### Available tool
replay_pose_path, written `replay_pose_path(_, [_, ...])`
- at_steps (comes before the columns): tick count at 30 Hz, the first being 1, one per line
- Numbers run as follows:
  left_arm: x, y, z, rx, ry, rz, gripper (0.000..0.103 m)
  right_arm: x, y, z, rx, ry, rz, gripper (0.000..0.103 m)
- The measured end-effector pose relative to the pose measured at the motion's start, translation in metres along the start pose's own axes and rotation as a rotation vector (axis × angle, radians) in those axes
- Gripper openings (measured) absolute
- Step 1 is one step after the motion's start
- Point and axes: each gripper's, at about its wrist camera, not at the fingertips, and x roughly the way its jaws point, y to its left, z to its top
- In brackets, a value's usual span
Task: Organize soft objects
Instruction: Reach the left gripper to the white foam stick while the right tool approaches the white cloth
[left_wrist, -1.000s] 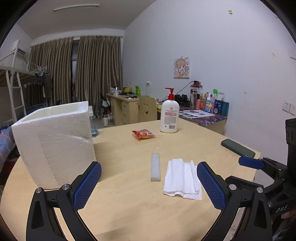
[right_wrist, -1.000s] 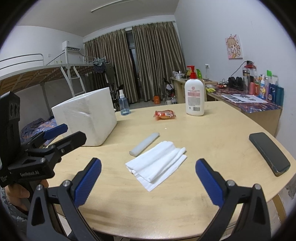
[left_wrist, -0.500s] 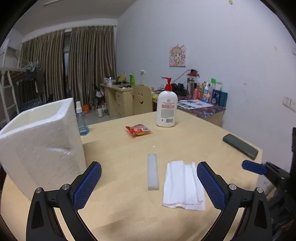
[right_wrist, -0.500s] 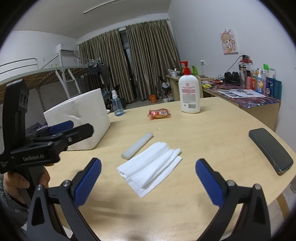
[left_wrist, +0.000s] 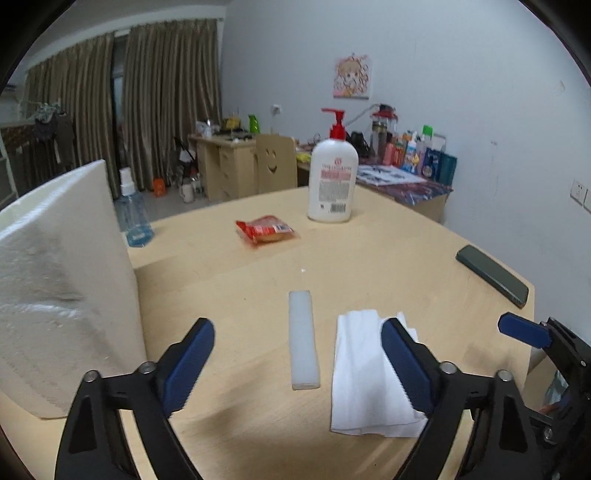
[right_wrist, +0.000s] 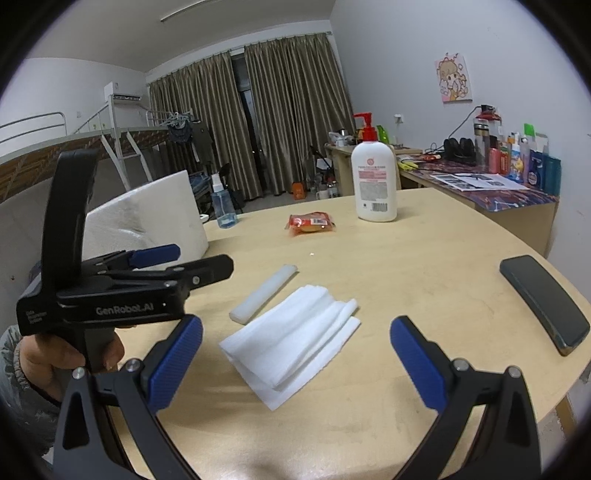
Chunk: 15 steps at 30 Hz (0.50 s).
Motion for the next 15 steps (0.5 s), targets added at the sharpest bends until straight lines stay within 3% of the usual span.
replay_pose_path(10, [0.034, 0.004, 0.002, 0.01, 0.122, -0.044, 0.087, 0.007, -0.009, -0.001, 0.013, 0.025, -0.01, 0.103])
replay_pose_path(15, [0.051, 0.002, 0.003, 0.024, 0.168, -0.021, 0.077, 0.01, -0.01, 0.0, 0.016, 0.032, -0.003, 0.103])
